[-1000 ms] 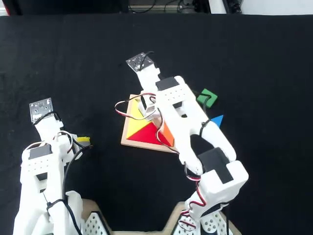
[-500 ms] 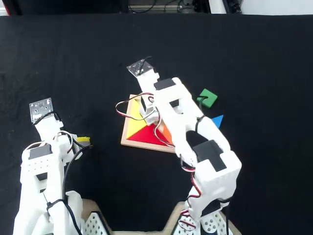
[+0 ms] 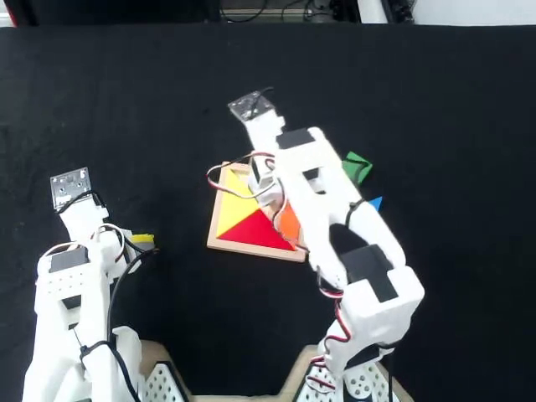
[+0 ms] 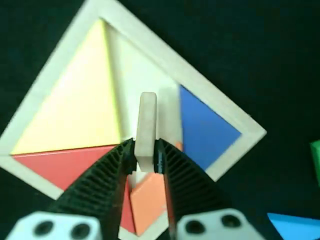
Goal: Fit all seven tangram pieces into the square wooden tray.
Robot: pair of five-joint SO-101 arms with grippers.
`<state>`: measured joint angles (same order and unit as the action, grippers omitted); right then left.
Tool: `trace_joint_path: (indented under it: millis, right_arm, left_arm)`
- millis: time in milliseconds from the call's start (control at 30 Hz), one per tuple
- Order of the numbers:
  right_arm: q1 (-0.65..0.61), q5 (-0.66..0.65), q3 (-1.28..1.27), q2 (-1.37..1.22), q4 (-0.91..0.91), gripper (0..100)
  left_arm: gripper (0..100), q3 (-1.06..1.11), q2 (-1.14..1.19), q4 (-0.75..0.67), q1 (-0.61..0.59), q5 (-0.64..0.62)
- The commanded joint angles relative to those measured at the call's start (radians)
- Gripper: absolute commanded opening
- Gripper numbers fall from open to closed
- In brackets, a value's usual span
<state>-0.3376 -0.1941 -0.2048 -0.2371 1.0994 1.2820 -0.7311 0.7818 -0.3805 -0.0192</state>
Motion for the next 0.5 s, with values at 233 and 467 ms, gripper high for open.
trace_joint_path:
  millis: [233, 467]
  right_arm:
    - [0.117, 0.175, -0.064, 0.056, -0.084, 1.1]
    - [0.049, 0.353, -0.067, 0.064, -0.037, 1.1]
  left_arm:
    - [33, -0.005, -0.008, -0.003, 0.012, 0.014]
    - [33, -0.005, -0.008, -0.003, 0.012, 0.014]
